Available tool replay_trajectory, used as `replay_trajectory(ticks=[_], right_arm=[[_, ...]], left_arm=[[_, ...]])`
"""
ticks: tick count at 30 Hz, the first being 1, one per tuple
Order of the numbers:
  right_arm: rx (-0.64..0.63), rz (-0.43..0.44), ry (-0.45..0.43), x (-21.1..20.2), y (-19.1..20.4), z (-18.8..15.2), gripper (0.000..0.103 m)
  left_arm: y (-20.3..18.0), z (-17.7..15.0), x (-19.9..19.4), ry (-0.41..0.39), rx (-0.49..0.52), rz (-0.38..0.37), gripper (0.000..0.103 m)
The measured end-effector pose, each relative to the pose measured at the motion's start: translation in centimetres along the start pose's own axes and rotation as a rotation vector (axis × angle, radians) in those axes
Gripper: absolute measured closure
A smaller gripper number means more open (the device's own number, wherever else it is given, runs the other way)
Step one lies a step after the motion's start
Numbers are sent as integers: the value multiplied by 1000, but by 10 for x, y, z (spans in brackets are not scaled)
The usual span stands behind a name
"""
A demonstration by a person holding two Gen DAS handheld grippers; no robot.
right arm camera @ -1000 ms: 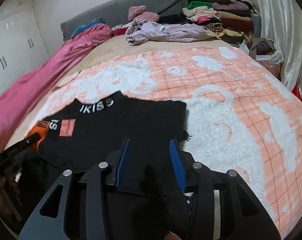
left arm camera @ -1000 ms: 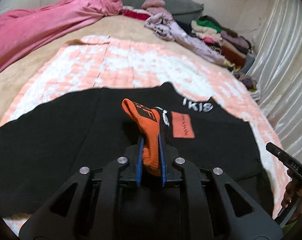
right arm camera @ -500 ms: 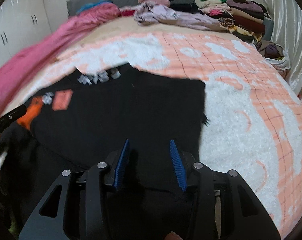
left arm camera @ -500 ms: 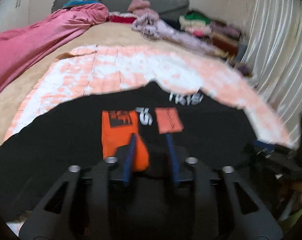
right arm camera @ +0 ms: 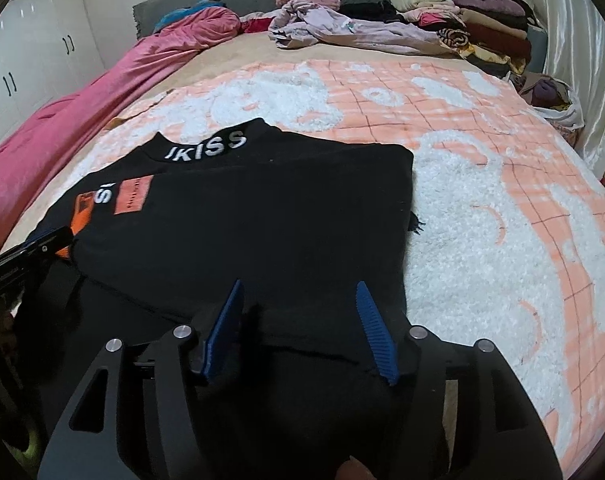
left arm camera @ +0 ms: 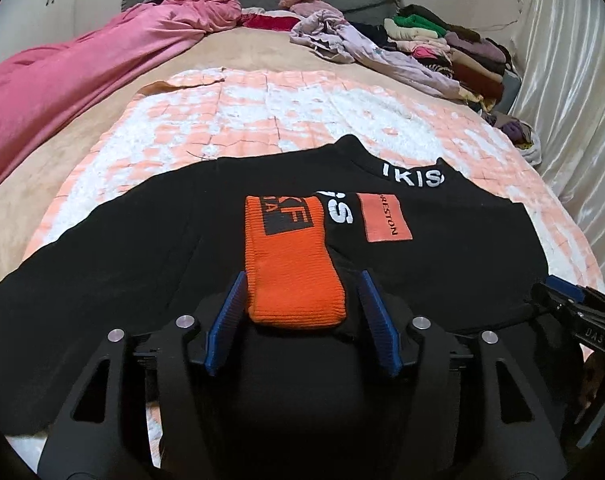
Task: Fold small clothes
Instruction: 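Lay the cuff flat on the shirt body and open the left tool, then reach the left tool to the other sleeve's orange cuff and grasp it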
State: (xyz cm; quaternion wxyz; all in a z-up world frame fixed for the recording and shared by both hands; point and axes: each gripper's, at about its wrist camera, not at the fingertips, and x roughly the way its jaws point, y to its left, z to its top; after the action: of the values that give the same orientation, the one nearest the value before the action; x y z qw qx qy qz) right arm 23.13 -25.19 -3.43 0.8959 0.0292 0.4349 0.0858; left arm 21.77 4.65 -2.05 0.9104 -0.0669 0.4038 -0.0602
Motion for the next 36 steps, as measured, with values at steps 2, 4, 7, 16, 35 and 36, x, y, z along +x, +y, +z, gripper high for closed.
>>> replay_trajectory(ticks=[2,4,7,16,35,36], right_arm=[[0,4,-7,-3,2,-1,39],[0,13,-14,-7,4,-2,37],[-4,20,-30,-12,9,0,30],[-59,39,-81,-29,32,3,23],[-144,137,-119,-44,91,-2,22],[-147,142,-120,-45,94,-2,22]], left_arm=[[1,-1,-5,-11,0,-2,47],[2,-2,-11,-24,2,0,44],[5,-5,-19,-38,5,13,41],[18,-14,-44,-90,-14,38,22],[89,-43,-93,-174,-189,145,10],[94,-45,-96,-177,-202,154,10]])
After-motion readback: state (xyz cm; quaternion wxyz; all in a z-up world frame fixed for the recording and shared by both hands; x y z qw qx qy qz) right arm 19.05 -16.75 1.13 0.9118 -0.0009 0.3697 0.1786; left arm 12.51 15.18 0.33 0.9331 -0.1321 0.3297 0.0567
